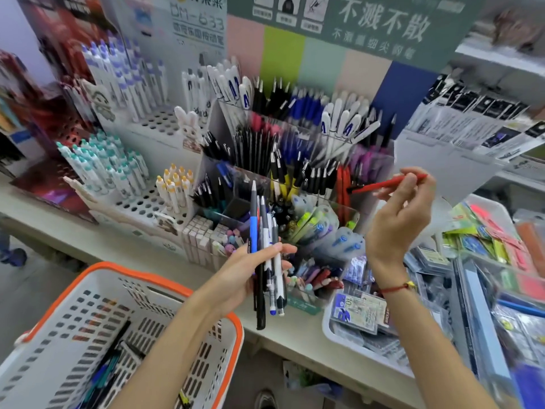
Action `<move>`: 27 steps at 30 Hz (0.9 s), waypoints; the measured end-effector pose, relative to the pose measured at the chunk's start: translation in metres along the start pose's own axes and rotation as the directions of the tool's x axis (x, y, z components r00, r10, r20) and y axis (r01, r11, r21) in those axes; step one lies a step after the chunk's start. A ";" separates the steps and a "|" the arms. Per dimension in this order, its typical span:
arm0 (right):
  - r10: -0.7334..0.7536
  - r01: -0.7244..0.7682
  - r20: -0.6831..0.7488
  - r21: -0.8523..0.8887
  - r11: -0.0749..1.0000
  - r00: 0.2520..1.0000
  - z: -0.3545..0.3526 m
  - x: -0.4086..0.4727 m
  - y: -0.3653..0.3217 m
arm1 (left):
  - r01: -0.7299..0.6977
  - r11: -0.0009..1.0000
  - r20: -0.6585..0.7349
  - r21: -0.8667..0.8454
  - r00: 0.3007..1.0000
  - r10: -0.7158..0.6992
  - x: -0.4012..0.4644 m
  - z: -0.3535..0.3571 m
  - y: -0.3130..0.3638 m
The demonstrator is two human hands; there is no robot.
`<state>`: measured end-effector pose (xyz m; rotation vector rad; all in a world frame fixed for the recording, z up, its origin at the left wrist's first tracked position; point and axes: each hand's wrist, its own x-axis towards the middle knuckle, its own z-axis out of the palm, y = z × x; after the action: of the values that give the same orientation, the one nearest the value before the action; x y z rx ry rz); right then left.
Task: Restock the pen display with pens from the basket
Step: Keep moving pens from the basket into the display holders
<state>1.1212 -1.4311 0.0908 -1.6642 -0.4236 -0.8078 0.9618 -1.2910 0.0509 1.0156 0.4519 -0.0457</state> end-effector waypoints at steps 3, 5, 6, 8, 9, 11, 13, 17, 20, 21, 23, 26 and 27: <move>-0.078 0.098 0.127 -0.162 0.982 0.989 0.006 0.013 0.000 | 0.005 1.000 0.046 -0.030 0.999 -0.004 0.000 0.003 0.000; -0.101 0.154 0.229 -0.229 0.961 0.968 0.010 0.021 0.000 | 0.018 0.994 0.051 -0.110 0.999 -0.013 0.002 0.005 0.000; -0.088 0.175 0.310 -0.264 0.948 0.947 0.013 0.023 0.001 | 0.022 0.989 0.050 -0.144 0.999 -0.015 0.003 0.005 0.000; 0.018 0.164 0.464 -0.350 0.922 0.886 0.014 0.023 0.007 | 0.028 0.983 0.039 -0.181 0.999 -0.022 0.005 0.005 -0.001; 0.087 0.134 0.501 -0.389 0.911 0.861 0.014 0.021 0.010 | 0.028 0.982 0.031 -0.186 0.999 -0.023 0.005 0.005 -0.001; 0.160 0.087 0.491 -0.443 0.892 0.856 0.011 0.018 0.013 | 0.018 0.981 0.017 -0.192 1.000 -0.015 0.005 0.005 -0.001; 0.120 0.120 0.453 -0.467 0.876 0.884 0.006 0.018 0.013 | -0.002 0.982 0.005 -0.191 1.000 0.003 0.005 0.007 0.000; 0.050 0.210 0.481 -0.472 0.856 0.876 0.004 0.025 0.013 | -0.035 0.987 -0.003 -0.158 0.999 0.034 0.004 0.010 0.003; 0.017 0.229 0.487 -0.441 0.868 0.873 0.003 0.025 0.003 | -0.049 0.982 -0.043 -0.181 0.998 0.042 0.005 0.013 0.005; -0.004 0.215 0.468 -0.398 0.892 0.884 0.002 0.022 -0.002 | -0.051 0.981 -0.053 -0.188 0.998 0.042 0.006 0.014 0.005; 0.015 0.138 0.524 -0.251 0.958 0.852 0.002 0.011 -0.016 | -0.056 0.984 -0.063 -0.168 0.997 0.046 0.007 0.013 0.007; 0.216 -0.053 0.800 -0.225 0.973 0.560 0.009 -0.012 -0.035 | -0.049 0.994 -0.044 -0.096 0.998 0.045 0.007 0.013 0.009; 0.260 -0.099 0.839 -0.243 0.965 0.478 0.011 -0.019 -0.038 | -0.047 0.997 -0.028 -0.065 0.999 0.045 0.006 0.014 0.011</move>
<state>1.0864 -1.4077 0.1034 -2.1607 -0.8757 0.2724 0.9748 -1.2964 0.0635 0.9625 0.4518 0.0237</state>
